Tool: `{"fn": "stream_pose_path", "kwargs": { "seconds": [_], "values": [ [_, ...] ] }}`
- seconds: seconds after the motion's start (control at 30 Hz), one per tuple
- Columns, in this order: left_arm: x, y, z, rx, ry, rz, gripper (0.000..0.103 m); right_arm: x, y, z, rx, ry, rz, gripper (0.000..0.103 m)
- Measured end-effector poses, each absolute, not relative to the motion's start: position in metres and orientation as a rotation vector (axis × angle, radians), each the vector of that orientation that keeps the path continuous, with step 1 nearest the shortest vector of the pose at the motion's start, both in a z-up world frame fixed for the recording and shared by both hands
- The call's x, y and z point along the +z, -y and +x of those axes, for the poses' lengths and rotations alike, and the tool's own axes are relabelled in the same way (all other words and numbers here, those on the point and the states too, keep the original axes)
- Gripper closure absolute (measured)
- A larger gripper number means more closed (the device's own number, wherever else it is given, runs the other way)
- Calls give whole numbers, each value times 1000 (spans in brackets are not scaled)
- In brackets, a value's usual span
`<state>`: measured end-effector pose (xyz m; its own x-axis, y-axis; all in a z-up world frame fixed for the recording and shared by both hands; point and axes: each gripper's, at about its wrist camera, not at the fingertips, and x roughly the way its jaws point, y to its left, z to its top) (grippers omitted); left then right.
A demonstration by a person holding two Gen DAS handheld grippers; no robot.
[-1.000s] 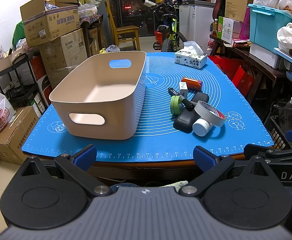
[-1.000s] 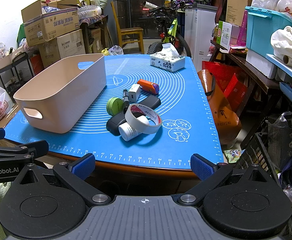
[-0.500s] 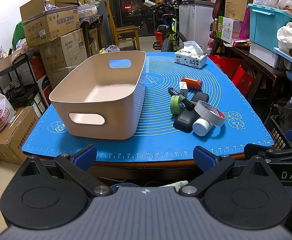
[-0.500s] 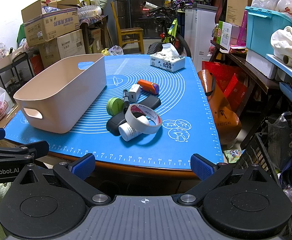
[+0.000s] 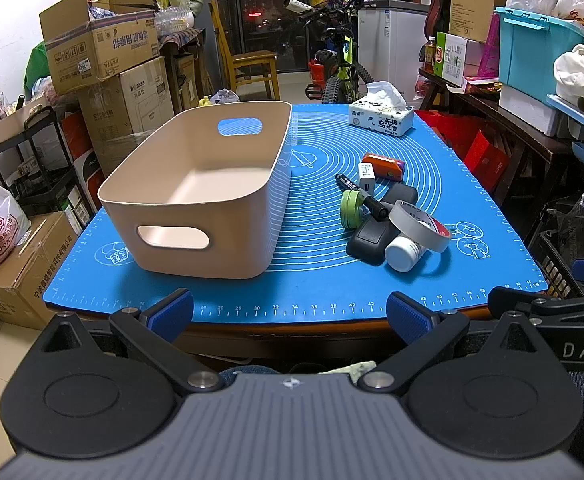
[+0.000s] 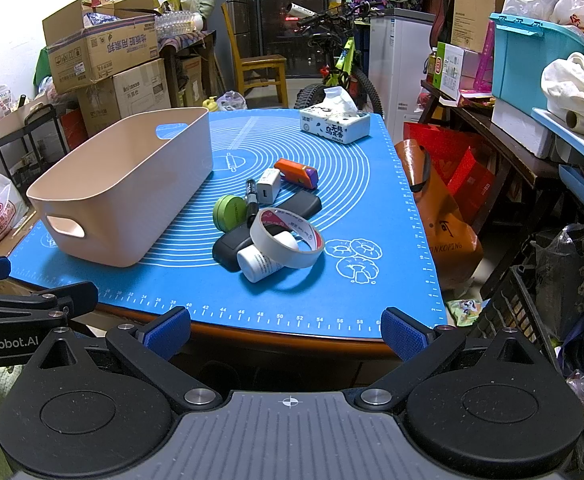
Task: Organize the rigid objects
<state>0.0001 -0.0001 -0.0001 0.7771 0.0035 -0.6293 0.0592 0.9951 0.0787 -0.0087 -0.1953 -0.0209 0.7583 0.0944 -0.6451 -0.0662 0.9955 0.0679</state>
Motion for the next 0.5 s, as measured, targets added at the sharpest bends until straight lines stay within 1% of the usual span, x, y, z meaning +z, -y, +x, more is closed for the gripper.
{"fn": "stream_pose_path", "kwargs": {
  "seconds": [0.5],
  "values": [
    [-2, 0, -2, -23, -674, 100, 2, -20, 194, -9, 86, -704, 40, 3]
  ]
}}
